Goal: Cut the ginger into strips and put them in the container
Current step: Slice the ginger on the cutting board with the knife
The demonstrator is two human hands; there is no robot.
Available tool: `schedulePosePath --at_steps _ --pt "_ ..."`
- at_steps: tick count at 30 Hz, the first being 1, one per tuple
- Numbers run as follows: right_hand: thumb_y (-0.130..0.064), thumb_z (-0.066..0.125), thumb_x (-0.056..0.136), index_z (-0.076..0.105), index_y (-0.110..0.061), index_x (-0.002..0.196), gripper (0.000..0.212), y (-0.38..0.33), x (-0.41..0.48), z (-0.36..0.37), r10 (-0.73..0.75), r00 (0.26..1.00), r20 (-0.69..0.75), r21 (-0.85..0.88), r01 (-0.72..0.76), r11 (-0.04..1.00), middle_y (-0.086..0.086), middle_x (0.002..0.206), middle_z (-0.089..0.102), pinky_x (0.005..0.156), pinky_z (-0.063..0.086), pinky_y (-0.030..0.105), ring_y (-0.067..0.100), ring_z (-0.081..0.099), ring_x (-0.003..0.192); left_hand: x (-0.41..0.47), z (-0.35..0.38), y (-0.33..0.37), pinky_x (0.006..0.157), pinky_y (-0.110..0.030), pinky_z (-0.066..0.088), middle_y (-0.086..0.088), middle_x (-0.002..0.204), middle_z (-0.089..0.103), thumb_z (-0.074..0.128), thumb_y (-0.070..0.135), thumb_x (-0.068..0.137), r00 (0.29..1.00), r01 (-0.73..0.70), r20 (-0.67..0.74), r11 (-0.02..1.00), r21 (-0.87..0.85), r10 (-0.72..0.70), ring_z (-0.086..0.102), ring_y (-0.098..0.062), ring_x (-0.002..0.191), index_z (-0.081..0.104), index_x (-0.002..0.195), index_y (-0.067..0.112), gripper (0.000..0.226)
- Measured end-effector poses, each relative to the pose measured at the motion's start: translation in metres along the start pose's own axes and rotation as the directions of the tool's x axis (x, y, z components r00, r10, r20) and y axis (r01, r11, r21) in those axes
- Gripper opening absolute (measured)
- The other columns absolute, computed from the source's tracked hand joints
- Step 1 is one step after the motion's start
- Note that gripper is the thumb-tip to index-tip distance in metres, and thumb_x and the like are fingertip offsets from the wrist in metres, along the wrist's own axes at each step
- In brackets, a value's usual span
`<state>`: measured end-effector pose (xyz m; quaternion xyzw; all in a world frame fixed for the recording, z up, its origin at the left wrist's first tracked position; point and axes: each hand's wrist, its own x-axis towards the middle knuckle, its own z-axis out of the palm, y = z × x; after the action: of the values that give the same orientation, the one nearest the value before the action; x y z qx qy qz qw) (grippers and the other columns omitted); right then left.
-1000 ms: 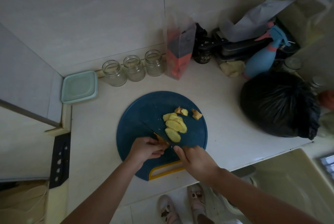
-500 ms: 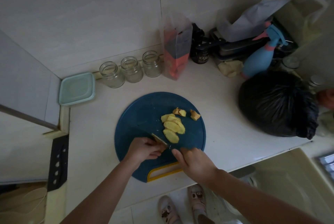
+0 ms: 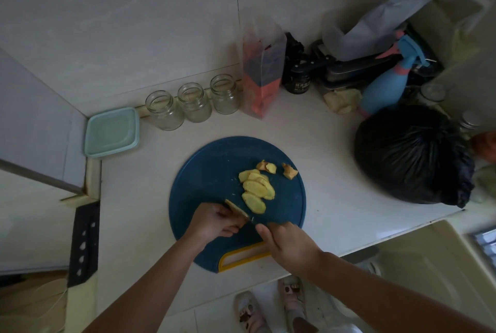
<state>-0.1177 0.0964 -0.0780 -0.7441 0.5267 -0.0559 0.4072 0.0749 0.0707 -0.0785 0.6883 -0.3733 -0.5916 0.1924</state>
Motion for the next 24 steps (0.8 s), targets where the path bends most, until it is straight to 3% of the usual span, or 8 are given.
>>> schedulePosePath --at_steps 3,9,15,24 --pt "-0.069 -0.002 0.079 0.050 -0.017 0.077 0.074 0.001 0.001 0.001 -0.009 1.000 -0.004 -0.044 0.009 0.999 0.002 0.068 0.054 0.064 0.048 0.036 0.018 0.052 0.061 0.001 -0.001 0.002 0.061 -0.025 0.057 -0.004 0.067 0.072 0.075 0.012 0.077 0.999 -0.042 0.025 0.998 0.039 0.041 0.070 -0.016 0.065 0.069 0.074 0.013 0.007" --pt "-0.053 0.017 0.098 0.045 -0.018 0.069 0.053 -0.003 0.006 0.003 0.042 0.998 0.038 -0.039 -0.040 0.998 0.000 0.061 0.047 0.065 0.046 0.038 0.017 0.047 0.056 0.001 -0.002 0.002 0.058 -0.023 0.056 -0.007 0.070 0.072 0.076 0.012 0.076 0.997 -0.076 0.026 0.995 0.056 0.075 0.069 -0.015 0.061 0.070 0.075 0.011 0.006" --pt "-0.052 0.018 0.099 0.036 -0.024 0.064 0.048 -0.013 0.006 0.003 0.082 0.995 0.051 -0.097 -0.076 0.992 0.001 0.066 0.048 0.068 0.047 0.037 0.021 0.050 0.064 0.006 -0.004 0.002 0.063 -0.031 0.058 -0.008 0.068 0.071 0.077 0.013 0.074 0.998 -0.050 0.047 0.998 0.047 0.048 0.070 -0.020 0.065 0.071 0.077 0.007 0.009" --pt "-0.045 0.021 0.102 0.036 -0.020 0.063 0.049 -0.019 0.019 -0.006 0.096 0.986 0.136 -0.106 -0.082 0.991 0.000 0.058 0.041 0.067 0.048 0.039 0.022 0.048 0.060 0.010 -0.006 0.001 0.058 -0.024 0.056 -0.008 0.069 0.071 0.077 0.013 0.075 0.996 -0.042 0.078 0.998 0.039 0.039 0.069 -0.015 0.061 0.071 0.077 0.008 0.008"
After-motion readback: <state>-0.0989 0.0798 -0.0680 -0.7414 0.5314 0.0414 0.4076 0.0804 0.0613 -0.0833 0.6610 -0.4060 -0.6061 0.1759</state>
